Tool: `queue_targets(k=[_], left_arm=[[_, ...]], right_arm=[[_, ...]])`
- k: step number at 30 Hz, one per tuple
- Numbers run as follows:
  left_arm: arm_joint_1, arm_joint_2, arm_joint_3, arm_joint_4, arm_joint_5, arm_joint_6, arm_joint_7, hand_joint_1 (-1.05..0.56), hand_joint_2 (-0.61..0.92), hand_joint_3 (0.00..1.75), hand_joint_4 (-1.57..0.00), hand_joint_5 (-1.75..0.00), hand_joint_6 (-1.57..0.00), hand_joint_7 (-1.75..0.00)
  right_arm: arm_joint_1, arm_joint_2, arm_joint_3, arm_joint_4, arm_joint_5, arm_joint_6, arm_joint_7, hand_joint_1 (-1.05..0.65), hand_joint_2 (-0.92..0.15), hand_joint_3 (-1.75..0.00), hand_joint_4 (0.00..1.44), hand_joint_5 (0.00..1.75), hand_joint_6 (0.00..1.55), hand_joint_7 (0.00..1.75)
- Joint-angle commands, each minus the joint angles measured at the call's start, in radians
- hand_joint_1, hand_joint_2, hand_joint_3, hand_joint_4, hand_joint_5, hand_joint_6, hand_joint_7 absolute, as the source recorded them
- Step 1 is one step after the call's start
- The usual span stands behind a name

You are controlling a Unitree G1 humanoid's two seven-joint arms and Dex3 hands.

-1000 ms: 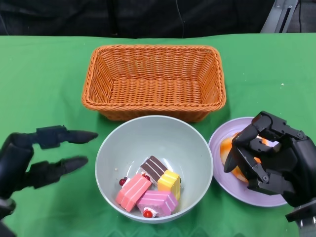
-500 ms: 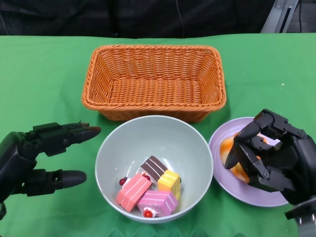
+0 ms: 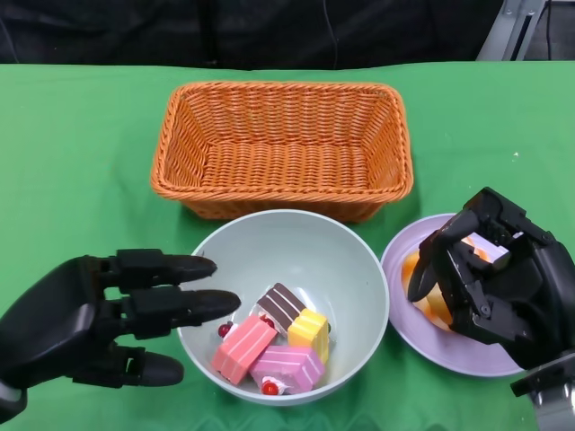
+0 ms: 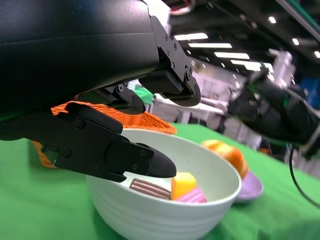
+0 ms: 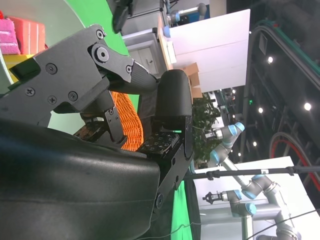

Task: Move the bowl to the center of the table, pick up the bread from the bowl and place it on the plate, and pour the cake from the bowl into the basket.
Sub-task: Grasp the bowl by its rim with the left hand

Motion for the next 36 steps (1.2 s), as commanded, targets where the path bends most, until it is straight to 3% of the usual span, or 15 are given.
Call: queue_targets(k=[1, 5, 8, 12, 21, 36], left_arm=[[-0.026, 0.045, -0.016, -0.014, 0.132, -0.007, 0.114, -0.36, 0.92, 0.18, -0.58, -0.02, -0.54, -0.01], [-0.036, 0.089, -0.102, -0.074, 0.340, 0.077, 0.335, -0.39, 0.92, 0.18, -0.58, -0.02, -0.56, -0.02], [-0.043, 0.147, -0.250, -0.141, 0.486, 0.220, 0.557, -0.42, 0.92, 0.18, -0.65, -0.05, -0.62, -0.04], [-0.083, 0.205, -0.443, -0.168, 0.564, 0.352, 0.712, -0.43, 0.92, 0.16, -0.77, -0.08, -0.71, -0.05], [-0.185, 0.261, -0.692, -0.153, 0.540, 0.493, 0.803, -0.43, 0.92, 0.16, -0.82, -0.07, -0.81, -0.05], [-0.270, 0.264, -0.852, -0.091, 0.453, 0.523, 0.782, -0.45, 0.92, 0.15, -0.85, -0.05, -0.85, -0.03]], right_arm=[[0.001, 0.004, -0.013, -0.018, 0.011, 0.006, -0.002, -0.15, -0.49, -1.14, 0.78, 1.62, 0.64, 1.37], [0.006, 0.013, -0.015, -0.021, 0.012, 0.005, 0.002, -0.14, -0.50, -1.16, 0.77, 1.61, 0.63, 1.36], [0.014, 0.018, -0.011, -0.038, 0.011, 0.018, -0.005, -0.13, -0.51, -1.15, 0.77, 1.60, 0.64, 1.36], [0.039, 0.022, 0.000, -0.077, -0.007, 0.043, -0.025, -0.11, -0.52, -1.16, 0.77, 1.61, 0.64, 1.35], [0.059, 0.035, 0.018, -0.095, -0.032, 0.029, -0.031, -0.13, -0.47, -1.22, 0.76, 1.63, 0.65, 1.36], [0.076, 0.038, 0.031, -0.132, -0.037, 0.070, -0.050, -0.13, -0.46, -1.19, 0.74, 1.62, 0.67, 1.31]])
